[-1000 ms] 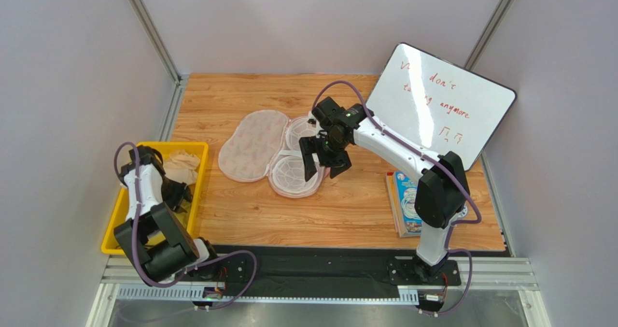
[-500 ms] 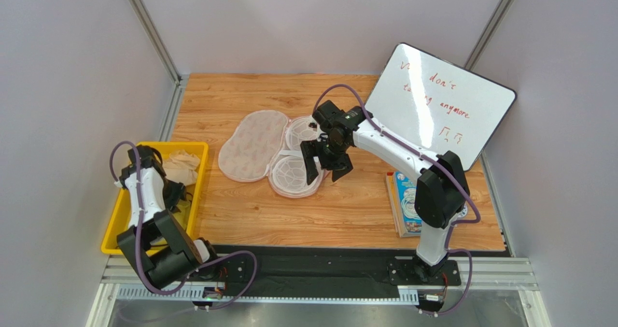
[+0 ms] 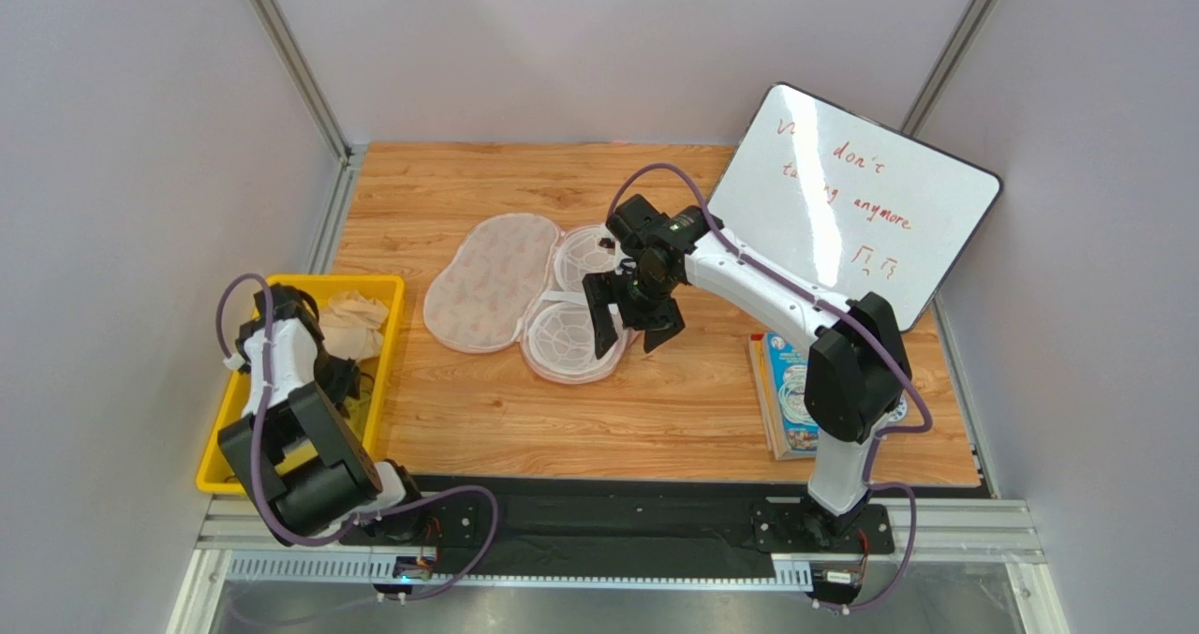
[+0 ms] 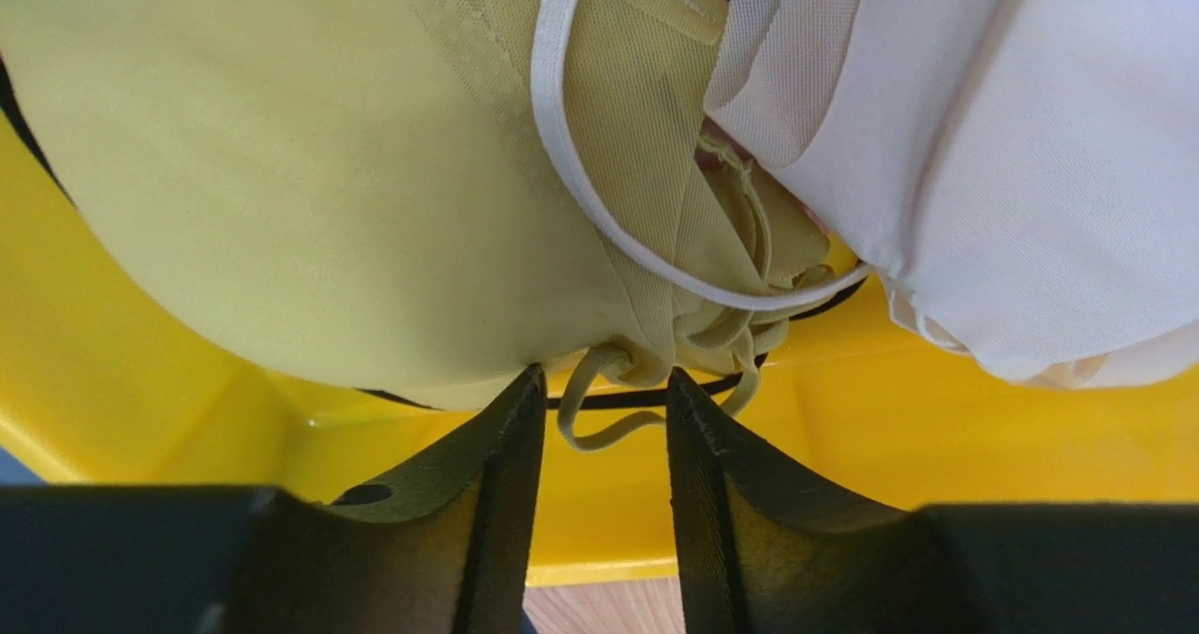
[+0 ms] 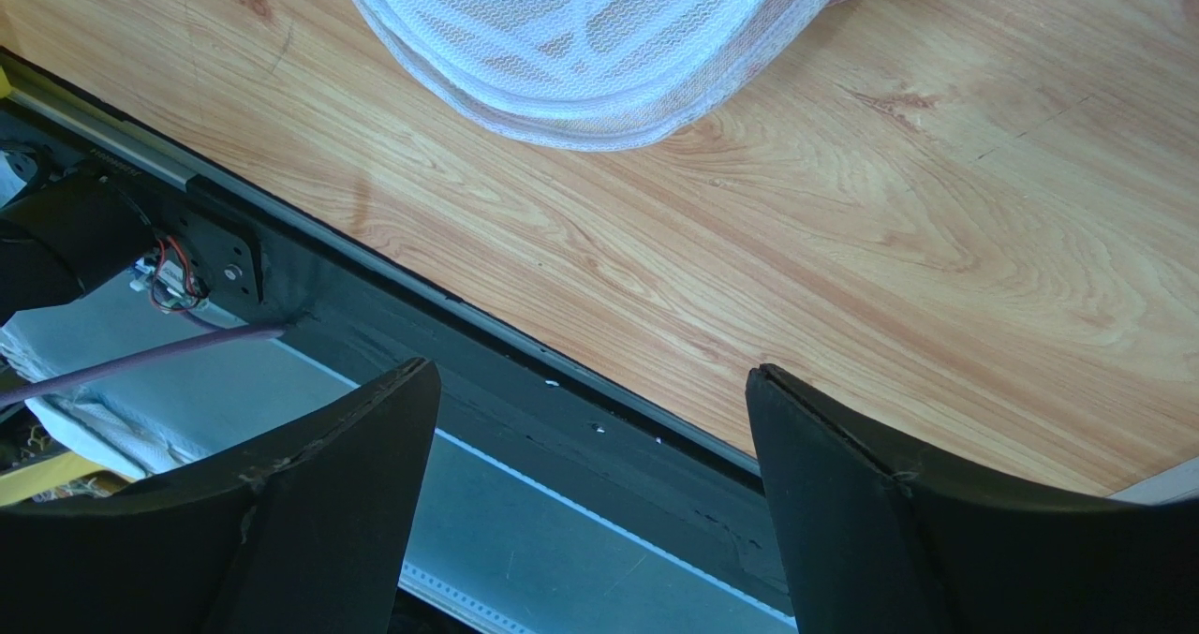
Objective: Place the bra in the laundry bag and zip it closed
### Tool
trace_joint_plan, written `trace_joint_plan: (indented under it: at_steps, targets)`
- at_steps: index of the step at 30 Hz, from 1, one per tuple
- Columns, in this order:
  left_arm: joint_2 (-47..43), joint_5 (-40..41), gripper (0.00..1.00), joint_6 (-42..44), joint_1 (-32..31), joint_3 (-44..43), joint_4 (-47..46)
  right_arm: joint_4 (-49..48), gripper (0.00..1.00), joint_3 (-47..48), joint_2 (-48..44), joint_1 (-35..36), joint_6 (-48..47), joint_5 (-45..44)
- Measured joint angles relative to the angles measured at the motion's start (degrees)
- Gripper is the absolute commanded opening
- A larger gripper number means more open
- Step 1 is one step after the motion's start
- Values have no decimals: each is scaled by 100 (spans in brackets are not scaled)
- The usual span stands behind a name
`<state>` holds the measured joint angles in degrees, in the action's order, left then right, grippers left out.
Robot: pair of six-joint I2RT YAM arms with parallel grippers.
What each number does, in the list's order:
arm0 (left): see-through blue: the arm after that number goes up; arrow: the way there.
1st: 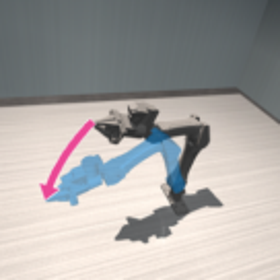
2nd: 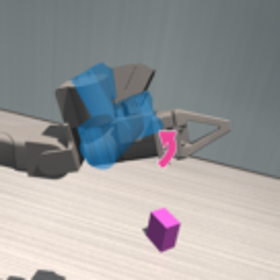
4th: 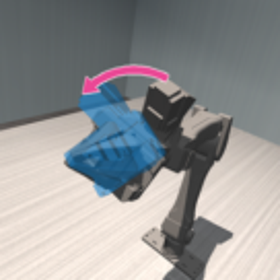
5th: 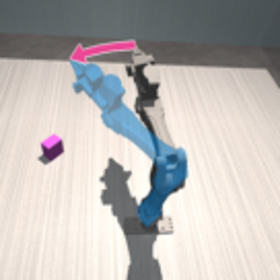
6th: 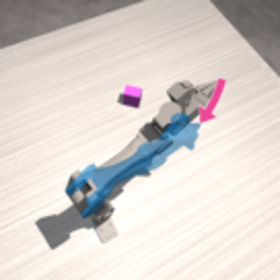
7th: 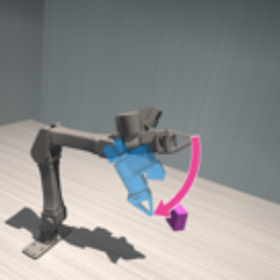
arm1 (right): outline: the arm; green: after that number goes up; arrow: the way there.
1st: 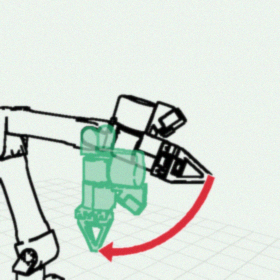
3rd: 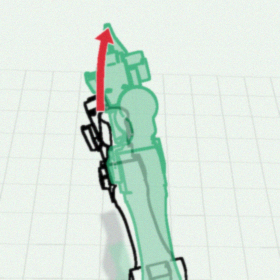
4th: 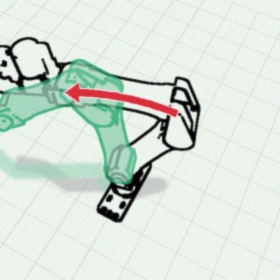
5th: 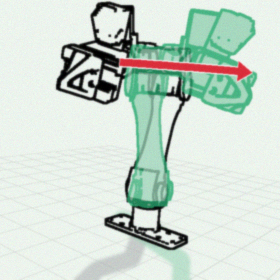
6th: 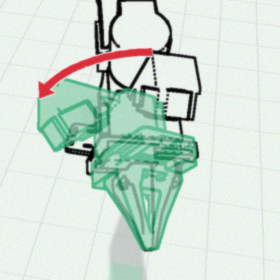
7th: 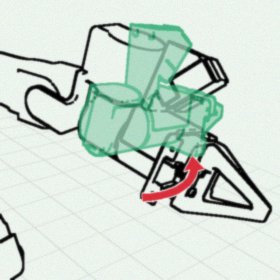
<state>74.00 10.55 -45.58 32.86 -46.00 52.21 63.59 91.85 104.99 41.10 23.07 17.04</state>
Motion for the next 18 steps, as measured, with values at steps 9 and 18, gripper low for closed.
trace_joint_plan:
  at_steps: [9, 18]
  targets:
    - [-179, 101, 0, 240, 0, -76, 33, 0, 86, -2, 0, 2, 2, 7]
    - [-1773, 83, 0, 186, -2, -1790, 1130, 4, 86, -9, 0, 31, 2, 114]
